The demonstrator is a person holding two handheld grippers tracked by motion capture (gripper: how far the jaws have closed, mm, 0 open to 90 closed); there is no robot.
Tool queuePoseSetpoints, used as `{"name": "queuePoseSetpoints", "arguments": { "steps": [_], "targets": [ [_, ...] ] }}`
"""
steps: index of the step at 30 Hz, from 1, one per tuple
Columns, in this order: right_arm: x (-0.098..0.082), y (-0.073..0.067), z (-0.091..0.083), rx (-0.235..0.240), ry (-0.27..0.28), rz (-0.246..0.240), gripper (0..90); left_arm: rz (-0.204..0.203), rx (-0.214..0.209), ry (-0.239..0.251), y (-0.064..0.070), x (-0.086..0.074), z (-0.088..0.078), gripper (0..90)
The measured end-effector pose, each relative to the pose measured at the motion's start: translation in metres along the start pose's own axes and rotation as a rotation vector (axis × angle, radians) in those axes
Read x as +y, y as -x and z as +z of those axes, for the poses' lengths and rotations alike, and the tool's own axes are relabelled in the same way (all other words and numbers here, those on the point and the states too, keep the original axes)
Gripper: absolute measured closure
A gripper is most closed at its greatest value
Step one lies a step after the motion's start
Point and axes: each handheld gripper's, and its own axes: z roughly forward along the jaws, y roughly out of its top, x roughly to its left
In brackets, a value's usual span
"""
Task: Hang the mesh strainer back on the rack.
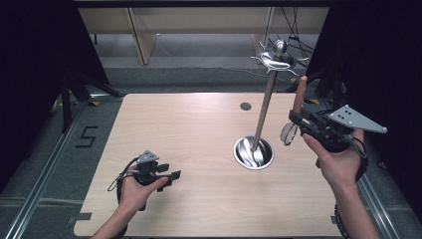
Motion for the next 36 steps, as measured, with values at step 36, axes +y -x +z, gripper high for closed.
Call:
{"name": "queuePoseSetpoints", "arguments": {
  "steps": [36],
  "targets": [
    [0.014,-0.003,0.002,0.005,0.042,-0.013,69.9,-0.011,-0.005,0.011,0.001,0.000,0.001,39.5]
  ]
}}
